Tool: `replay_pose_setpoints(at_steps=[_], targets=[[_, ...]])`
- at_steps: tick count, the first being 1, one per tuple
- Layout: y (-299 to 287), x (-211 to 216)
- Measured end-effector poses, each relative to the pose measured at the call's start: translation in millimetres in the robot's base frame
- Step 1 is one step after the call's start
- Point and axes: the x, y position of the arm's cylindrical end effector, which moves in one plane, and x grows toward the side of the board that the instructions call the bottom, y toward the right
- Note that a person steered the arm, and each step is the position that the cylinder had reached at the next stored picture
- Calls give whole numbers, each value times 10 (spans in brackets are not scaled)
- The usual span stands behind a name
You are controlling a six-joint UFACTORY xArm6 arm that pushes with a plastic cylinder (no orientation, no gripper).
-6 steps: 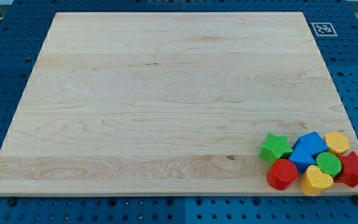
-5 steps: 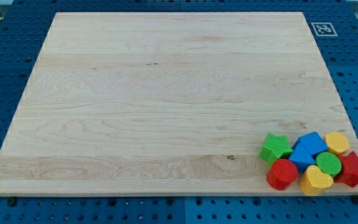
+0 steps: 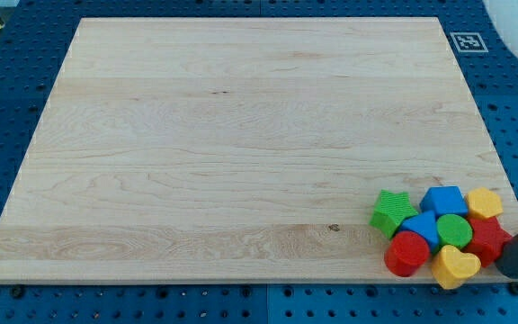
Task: Push the red circle to the bottom center of the board
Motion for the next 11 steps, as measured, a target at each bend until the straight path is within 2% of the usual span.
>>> replay_pose_setpoints(at_steps=[1,4,8,11], targets=[[-25,7],[-569,3],[-2148,-112],[-1707,-168]])
